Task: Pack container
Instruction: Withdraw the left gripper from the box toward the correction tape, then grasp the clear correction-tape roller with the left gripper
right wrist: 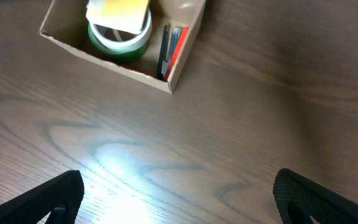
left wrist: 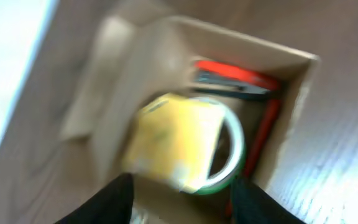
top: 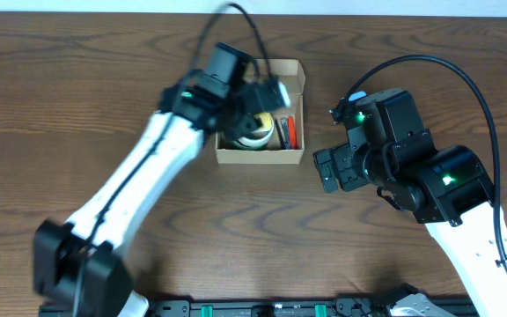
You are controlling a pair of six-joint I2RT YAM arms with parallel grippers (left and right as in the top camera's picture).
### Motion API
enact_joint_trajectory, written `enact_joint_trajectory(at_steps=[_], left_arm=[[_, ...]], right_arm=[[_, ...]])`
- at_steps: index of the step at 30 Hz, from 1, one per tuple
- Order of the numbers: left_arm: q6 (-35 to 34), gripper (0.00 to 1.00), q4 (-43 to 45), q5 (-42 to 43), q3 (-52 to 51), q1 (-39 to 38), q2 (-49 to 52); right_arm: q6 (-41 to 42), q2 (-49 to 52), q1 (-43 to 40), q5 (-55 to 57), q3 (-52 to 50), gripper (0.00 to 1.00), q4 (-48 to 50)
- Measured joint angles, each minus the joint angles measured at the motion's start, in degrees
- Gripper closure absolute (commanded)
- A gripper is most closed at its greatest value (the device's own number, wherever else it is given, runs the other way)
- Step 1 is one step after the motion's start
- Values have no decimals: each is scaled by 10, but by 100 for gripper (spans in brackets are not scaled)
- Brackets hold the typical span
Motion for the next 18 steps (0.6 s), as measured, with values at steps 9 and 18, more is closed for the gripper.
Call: enact_joint_trajectory(at_steps=[9,18], left_arm=[[-162,25,-11,-19,12,185,-22],[-183,3,-25,-23,12,225,38]], right_arm=[[0,0,0,0,0,1,0],[0,0,0,0,0,1,0]])
